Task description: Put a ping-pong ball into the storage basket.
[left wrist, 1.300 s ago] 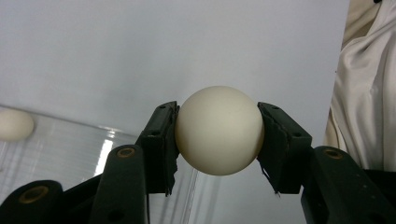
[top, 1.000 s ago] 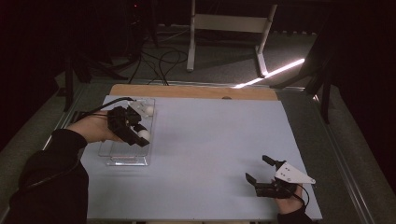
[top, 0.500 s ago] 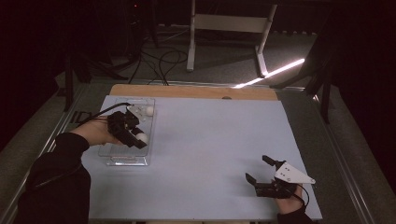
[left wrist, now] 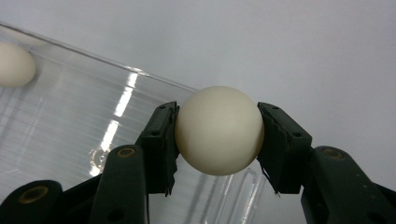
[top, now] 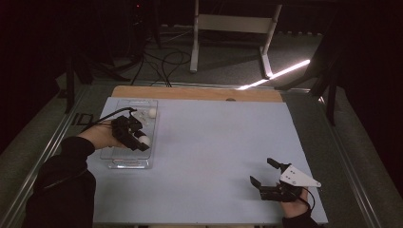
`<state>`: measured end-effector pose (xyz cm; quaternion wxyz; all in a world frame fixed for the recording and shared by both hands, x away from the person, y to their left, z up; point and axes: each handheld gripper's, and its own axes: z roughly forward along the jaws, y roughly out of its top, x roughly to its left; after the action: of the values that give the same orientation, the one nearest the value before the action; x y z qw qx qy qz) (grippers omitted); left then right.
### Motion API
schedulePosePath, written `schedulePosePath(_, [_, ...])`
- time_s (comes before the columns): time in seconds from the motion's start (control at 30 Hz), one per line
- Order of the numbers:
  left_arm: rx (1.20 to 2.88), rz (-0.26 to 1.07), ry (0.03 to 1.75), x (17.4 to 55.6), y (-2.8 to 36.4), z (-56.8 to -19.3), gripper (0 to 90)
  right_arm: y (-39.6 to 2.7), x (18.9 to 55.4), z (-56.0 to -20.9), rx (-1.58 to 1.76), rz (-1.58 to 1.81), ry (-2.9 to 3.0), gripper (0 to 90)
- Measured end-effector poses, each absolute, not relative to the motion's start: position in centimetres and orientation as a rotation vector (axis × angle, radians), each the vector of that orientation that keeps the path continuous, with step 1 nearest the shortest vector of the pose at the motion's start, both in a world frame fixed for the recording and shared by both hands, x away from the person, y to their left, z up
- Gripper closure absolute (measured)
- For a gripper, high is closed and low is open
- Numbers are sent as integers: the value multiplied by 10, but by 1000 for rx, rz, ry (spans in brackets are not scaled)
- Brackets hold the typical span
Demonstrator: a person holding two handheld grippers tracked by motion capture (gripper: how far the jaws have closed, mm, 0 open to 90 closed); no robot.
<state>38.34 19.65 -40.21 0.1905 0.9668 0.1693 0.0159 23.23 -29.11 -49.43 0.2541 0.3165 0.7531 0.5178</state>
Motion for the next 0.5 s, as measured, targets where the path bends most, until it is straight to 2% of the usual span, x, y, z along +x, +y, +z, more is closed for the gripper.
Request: schedulePosePath(0.5, [2735,95,484,388,198,-415,520,-291,232,-495,861,1404,2050,96])
